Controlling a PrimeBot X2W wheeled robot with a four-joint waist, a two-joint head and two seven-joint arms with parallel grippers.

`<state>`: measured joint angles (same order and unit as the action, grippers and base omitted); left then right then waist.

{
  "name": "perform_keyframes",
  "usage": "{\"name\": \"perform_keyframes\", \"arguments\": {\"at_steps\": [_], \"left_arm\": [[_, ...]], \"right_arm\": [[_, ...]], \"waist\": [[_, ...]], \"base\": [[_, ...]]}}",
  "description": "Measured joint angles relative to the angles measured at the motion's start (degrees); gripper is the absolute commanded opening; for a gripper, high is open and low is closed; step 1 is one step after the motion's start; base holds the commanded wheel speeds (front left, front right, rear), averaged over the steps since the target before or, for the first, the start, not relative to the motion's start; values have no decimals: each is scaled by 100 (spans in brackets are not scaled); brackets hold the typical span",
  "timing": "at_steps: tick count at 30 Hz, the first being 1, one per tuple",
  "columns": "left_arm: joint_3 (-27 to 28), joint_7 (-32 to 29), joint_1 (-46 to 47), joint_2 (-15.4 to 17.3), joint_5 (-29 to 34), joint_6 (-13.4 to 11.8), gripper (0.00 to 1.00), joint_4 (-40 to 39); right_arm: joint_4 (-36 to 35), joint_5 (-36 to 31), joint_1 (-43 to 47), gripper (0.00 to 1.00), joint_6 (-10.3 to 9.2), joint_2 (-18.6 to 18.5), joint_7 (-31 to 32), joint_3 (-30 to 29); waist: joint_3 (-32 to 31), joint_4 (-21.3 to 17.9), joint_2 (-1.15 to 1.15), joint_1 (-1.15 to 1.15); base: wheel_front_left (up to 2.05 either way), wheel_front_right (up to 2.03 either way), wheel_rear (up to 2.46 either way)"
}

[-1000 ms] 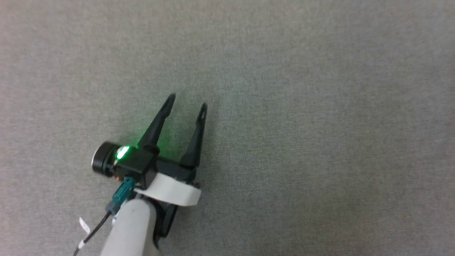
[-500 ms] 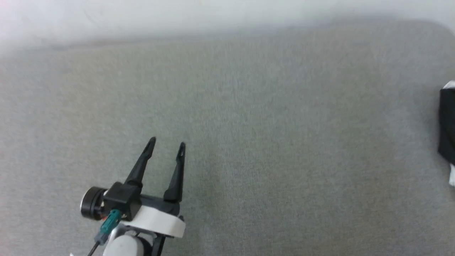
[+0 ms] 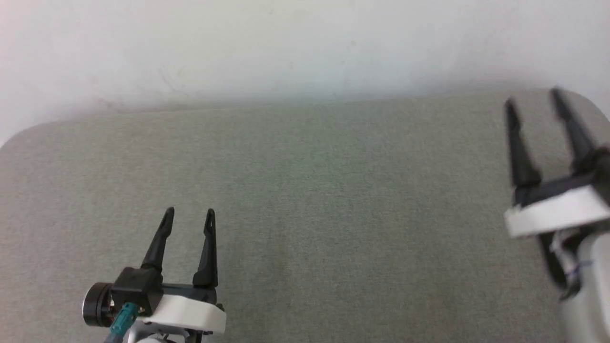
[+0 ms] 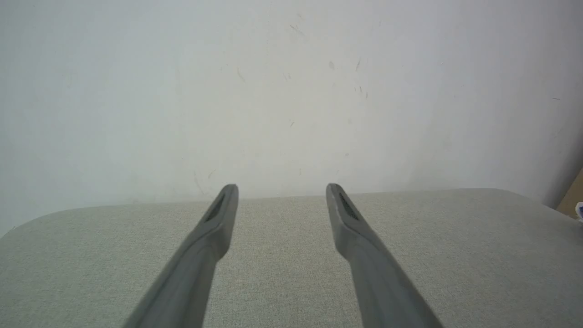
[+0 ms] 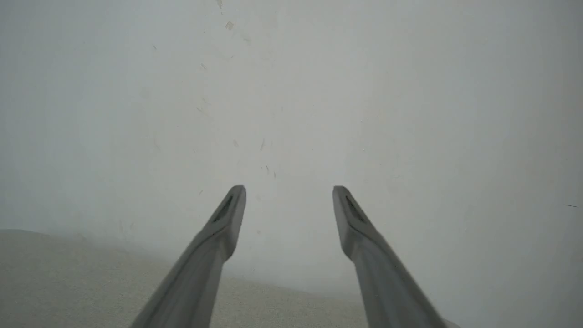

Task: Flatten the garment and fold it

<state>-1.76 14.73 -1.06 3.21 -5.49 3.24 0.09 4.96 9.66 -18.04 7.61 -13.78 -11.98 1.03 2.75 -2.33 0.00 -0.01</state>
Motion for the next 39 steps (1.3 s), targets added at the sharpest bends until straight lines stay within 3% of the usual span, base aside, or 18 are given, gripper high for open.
{"name": "perform_keyframes", "arguments": {"at_steps": [6, 11, 33, 34, 39], "left_arm": [[-45, 0, -123, -7, 2, -34, 100, 62], [-86, 0, -235, -7, -3, -35, 100, 242], [-87, 0, -297, -18, -33, -112, 100, 365], [-87, -8, -297, -14, -43, -121, 0, 365], [-94, -11, -297, -14, -43, -121, 0, 365]], "right_arm": [[-140, -42, 1001, 100, 0, 686, -187, -172], [-124, -54, 1628, 100, -1, 979, -226, -235], [-88, 67, 1998, 100, -1, 1067, -274, -258], [-84, 66, 1998, 0, -1, 1063, -271, -258], [-79, 64, 1998, 0, 0, 1061, -266, -259]], "waist": [[-114, 189, 0, 1], [-194, 294, 0, 0], [-190, 374, 0, 1], [-189, 374, 0, 1], [-191, 373, 0, 1]], "base": [[0, 0, 0], [0, 0, 0], [0, 0, 0], [0, 0, 0], [0, 0, 0]]}}
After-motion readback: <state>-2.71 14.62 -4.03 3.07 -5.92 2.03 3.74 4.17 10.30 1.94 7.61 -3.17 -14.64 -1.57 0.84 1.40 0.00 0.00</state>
